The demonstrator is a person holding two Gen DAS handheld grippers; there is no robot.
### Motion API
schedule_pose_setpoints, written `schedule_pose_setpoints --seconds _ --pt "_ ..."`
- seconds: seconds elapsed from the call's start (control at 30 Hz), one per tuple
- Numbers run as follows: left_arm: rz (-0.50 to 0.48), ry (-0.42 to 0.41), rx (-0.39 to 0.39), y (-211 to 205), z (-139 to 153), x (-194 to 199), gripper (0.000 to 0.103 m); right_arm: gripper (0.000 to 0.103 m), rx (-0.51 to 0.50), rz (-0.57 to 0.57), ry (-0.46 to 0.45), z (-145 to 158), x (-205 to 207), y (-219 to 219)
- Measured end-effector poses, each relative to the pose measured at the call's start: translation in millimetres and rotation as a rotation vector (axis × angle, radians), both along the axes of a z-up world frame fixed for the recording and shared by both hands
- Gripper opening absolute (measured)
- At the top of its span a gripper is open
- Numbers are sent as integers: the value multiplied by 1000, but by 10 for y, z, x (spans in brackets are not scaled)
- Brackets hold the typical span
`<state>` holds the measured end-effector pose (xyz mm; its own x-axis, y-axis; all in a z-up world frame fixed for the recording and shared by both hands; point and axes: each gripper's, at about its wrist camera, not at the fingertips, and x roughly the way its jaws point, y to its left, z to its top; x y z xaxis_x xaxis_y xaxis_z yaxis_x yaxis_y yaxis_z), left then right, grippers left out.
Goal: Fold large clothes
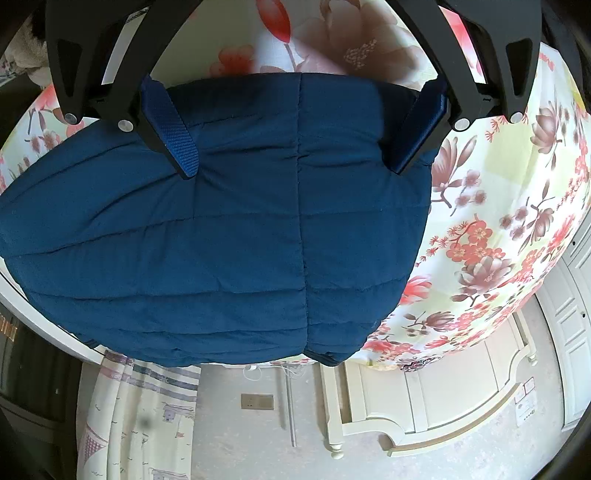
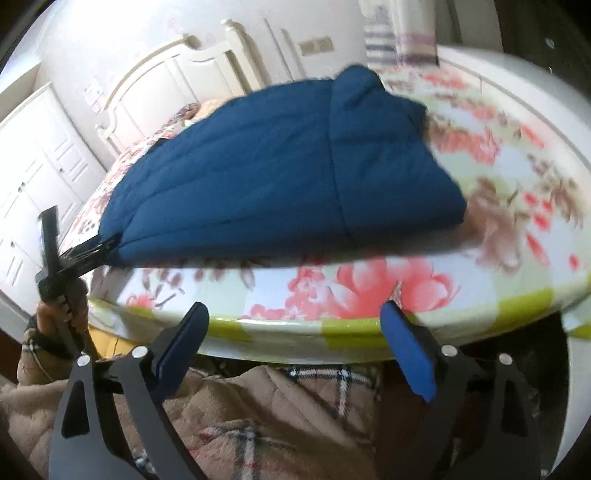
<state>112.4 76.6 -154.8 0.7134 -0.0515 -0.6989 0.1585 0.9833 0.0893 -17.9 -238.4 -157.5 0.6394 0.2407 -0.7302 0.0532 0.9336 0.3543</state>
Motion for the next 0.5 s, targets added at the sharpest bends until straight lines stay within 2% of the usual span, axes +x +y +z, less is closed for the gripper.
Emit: schedule_pose_setpoints --seconds 0.17,0.33,0.4,0.47,0.5 --pt "3 2 1 -7 2 1 99 89 90 -55 -33 -28 353 -60" --pt "2 2 0 -18 0 7 99 100 246 -169 -21 -24 800 -107" --pt "4 0 0 -30 -3 8 99 100 264 -164 -6 -26 907 -71" --pt "4 -2 0 -38 -9 10 99 100 219 -121 9 -10 955 12" --pt "2 0 -2 -40 -9 10 99 99 238 -112 7 -17 938 0"
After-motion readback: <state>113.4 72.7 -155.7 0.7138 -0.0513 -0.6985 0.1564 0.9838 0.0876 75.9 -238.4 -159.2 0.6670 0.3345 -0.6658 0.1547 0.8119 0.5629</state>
